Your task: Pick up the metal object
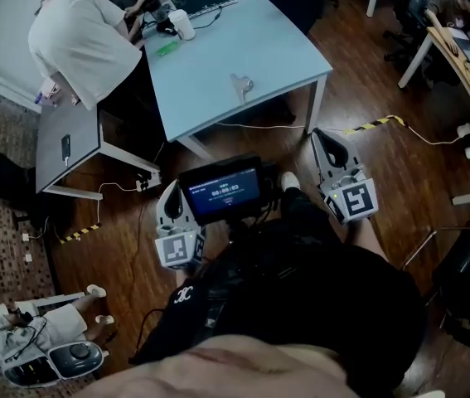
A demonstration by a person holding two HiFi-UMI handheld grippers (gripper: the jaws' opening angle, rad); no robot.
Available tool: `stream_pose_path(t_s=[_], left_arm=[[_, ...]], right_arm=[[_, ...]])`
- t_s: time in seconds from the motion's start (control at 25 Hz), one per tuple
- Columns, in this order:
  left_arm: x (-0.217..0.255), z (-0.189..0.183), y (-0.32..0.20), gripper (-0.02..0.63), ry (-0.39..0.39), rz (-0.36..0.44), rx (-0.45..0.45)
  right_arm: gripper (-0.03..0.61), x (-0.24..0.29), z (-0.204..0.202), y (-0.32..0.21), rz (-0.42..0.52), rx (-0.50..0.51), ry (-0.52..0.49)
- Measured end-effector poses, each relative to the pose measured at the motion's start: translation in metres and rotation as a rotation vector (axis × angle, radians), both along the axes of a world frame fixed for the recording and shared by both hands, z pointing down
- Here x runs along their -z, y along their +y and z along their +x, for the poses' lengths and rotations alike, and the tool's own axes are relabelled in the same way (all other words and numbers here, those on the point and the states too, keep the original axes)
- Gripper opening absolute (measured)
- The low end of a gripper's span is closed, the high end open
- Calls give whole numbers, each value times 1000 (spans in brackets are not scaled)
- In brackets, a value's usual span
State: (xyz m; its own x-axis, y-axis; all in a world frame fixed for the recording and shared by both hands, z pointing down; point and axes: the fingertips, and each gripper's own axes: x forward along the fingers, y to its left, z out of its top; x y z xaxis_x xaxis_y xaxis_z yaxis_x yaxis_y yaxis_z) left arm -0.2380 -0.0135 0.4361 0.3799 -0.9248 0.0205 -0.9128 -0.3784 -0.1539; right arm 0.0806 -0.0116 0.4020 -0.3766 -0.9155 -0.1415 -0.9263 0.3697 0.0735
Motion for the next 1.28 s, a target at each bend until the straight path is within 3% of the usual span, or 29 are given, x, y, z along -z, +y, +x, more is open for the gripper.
stream_pose_path(t_s=[0.24,0.56,0.88,1.12,1.28], left_arm=[[9,34,-70,11,-39,-10,6],[37,55,-165,11,21,30,88],[51,84,-232,12,24,76,127],[40,70,-245,11,29,41,161],[40,64,-244,11,20,38,174]], right_arm=[[-21,-5,22,-79,-2,20,-9],[-21,17,36,-194,29,132,-10],[-21,18,60,-271,65,146,-42],[-21,16,37,-287,27,214,-13],[-21,8,37,-287,18,207,-24]])
